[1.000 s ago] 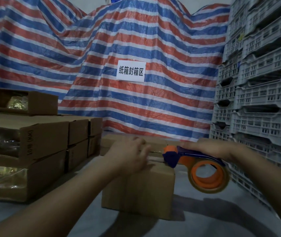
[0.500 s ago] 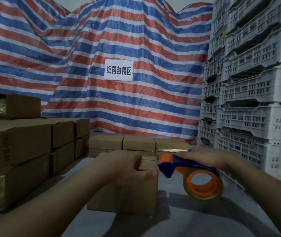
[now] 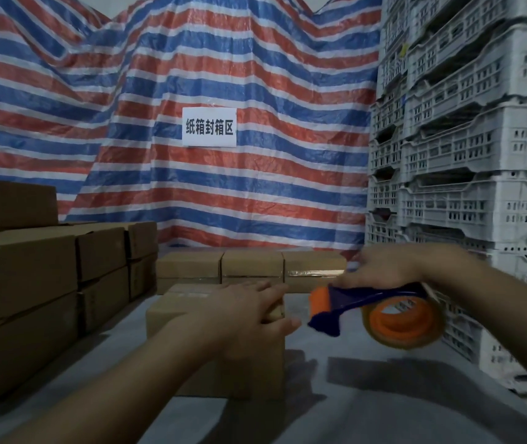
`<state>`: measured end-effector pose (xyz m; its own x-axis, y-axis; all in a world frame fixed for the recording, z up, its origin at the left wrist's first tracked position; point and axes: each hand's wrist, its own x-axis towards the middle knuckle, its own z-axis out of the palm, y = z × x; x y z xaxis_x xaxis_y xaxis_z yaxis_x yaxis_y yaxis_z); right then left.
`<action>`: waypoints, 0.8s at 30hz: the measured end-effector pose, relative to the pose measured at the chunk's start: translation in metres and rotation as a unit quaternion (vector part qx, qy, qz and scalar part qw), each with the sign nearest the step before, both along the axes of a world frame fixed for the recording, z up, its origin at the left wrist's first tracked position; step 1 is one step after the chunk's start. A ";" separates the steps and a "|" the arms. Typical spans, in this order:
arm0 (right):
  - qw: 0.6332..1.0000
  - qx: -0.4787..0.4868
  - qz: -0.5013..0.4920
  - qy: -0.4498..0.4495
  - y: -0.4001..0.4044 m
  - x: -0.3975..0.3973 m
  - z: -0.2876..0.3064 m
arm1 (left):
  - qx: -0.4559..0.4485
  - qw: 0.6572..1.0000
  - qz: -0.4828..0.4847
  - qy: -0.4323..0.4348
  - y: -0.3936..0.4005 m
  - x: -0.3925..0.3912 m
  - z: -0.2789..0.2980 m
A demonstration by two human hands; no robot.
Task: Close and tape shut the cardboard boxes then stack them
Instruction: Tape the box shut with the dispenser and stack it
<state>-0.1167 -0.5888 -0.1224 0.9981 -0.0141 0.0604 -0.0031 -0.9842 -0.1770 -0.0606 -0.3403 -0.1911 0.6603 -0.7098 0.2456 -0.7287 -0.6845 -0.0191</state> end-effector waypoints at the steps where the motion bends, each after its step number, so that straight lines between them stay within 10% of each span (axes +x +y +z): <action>1: 0.997 -0.076 0.001 0.009 0.016 0.007 -0.001 | -0.014 1.000 -0.012 0.005 0.001 0.001 -0.001; 5: 0.894 -0.444 -0.060 -0.007 0.063 0.018 -0.021 | -0.010 1.000 -0.005 -0.006 0.000 0.003 -0.003; 12: 0.911 -0.318 -0.151 -0.214 0.024 -0.018 -0.083 | 0.005 1.000 -0.014 -0.017 0.000 0.004 -0.004; 24: 0.947 -0.121 -0.199 -0.221 0.045 -0.046 -0.095 | 0.021 1.000 -0.007 -0.021 0.002 -0.001 -0.001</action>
